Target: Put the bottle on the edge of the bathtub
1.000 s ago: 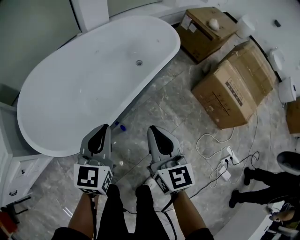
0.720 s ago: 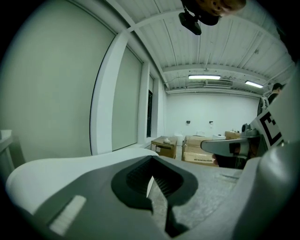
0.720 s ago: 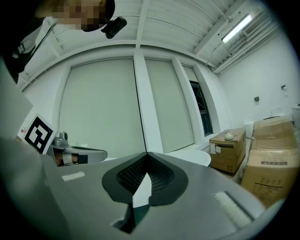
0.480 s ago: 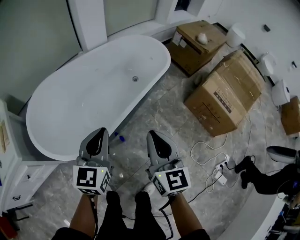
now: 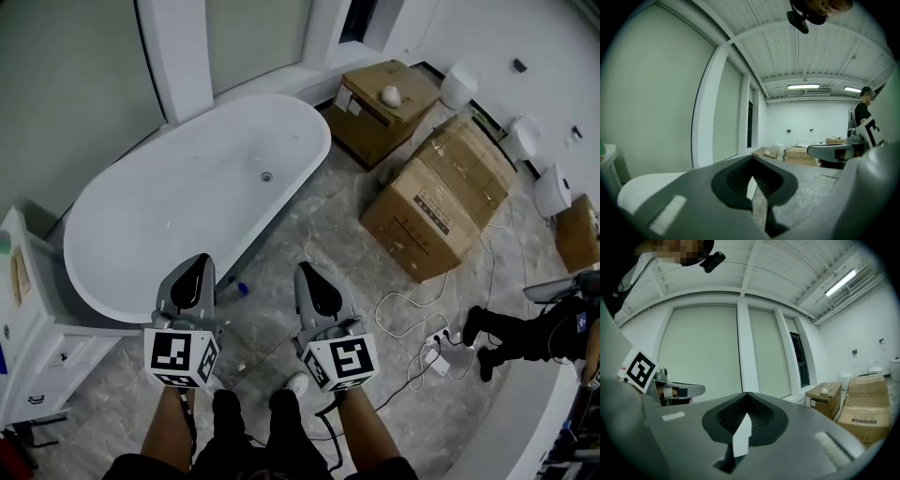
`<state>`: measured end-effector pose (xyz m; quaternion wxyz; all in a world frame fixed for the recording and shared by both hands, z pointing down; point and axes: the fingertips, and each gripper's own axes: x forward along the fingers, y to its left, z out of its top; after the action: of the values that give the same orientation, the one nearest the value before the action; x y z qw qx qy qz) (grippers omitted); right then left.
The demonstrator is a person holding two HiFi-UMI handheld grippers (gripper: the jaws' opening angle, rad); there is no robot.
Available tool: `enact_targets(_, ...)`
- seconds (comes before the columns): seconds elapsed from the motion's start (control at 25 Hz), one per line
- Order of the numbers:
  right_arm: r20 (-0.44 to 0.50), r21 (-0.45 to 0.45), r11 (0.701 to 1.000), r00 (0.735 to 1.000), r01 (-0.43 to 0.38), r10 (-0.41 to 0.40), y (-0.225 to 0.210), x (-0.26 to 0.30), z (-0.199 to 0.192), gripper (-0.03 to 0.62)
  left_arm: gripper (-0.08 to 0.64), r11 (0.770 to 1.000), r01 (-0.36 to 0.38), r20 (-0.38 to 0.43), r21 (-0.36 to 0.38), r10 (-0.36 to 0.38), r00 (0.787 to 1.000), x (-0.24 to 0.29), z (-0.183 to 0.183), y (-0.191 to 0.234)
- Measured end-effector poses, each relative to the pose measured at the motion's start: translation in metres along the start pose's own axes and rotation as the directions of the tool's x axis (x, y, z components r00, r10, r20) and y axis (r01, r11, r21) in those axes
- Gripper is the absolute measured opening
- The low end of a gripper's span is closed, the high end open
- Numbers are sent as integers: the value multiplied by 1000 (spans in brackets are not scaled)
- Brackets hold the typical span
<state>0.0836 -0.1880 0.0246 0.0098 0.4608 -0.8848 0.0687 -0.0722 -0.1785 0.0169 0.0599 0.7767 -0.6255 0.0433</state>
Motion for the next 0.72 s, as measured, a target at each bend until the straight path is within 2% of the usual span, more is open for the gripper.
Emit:
enact_targets(0.16,12,-8,1000,1000,5,-5,5,-5,10,26,0,1000,-22,9,-16,22,1000,-10,8,8)
enact_targets(0.72,33,3,1000,999,-7,7,21,-14,30,26,0,999,-31,38,13,30,999,-35,35,5)
